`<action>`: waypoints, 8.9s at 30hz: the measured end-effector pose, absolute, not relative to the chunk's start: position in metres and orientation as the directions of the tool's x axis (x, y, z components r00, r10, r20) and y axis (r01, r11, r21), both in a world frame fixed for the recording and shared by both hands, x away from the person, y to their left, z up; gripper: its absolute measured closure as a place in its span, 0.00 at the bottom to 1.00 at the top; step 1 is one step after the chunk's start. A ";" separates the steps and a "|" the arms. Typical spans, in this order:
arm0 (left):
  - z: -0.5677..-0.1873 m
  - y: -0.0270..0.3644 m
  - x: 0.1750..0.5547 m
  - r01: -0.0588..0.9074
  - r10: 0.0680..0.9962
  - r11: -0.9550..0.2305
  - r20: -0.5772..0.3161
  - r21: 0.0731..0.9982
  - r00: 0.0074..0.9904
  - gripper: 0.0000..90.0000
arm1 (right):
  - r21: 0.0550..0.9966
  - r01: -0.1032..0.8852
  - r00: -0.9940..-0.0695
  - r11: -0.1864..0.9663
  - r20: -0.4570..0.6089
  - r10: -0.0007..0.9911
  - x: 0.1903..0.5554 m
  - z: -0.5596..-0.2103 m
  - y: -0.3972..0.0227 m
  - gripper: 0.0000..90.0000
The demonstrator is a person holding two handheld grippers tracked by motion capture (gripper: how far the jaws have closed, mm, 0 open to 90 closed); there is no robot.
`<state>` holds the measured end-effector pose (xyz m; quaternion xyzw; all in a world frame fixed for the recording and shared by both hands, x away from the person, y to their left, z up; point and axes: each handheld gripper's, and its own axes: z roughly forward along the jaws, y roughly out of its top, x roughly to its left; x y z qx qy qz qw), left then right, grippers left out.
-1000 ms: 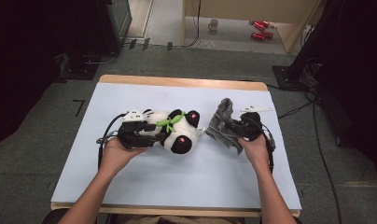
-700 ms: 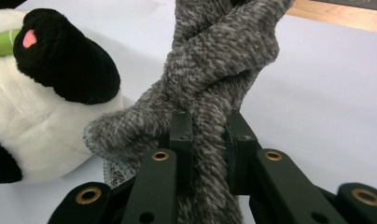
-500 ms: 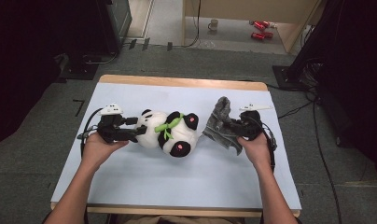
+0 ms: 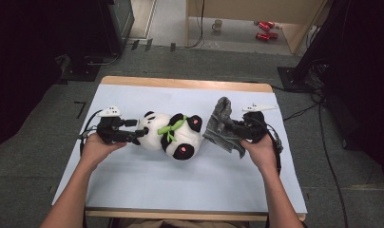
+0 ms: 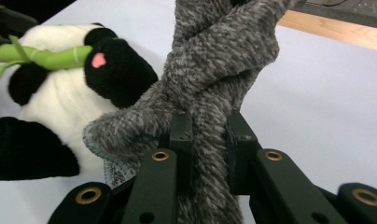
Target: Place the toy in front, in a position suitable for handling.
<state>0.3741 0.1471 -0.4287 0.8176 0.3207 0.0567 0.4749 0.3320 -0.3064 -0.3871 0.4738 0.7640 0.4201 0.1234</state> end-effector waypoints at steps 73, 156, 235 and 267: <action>-0.433 0.110 0.354 0.547 0.615 -0.327 -0.266 0.770 0.742 0.91 | 0.715 0.602 -0.629 0.357 0.149 0.763 0.347 -0.419 -0.251 0.88; -0.411 0.093 0.342 0.481 0.594 -0.321 -0.222 0.816 0.773 0.94 | 0.717 0.649 -0.536 0.254 0.194 0.822 0.373 -0.352 -0.273 0.89; -0.414 0.095 0.344 0.487 0.589 -0.314 -0.236 0.815 0.773 0.93 | 0.621 0.708 -0.539 0.335 0.170 0.825 0.403 -0.377 -0.240 0.89; -0.412 0.097 0.348 0.521 0.592 -0.269 -0.287 0.810 0.753 0.93 | 0.783 0.521 -0.759 0.341 0.241 0.605 0.345 -0.295 -0.149 0.89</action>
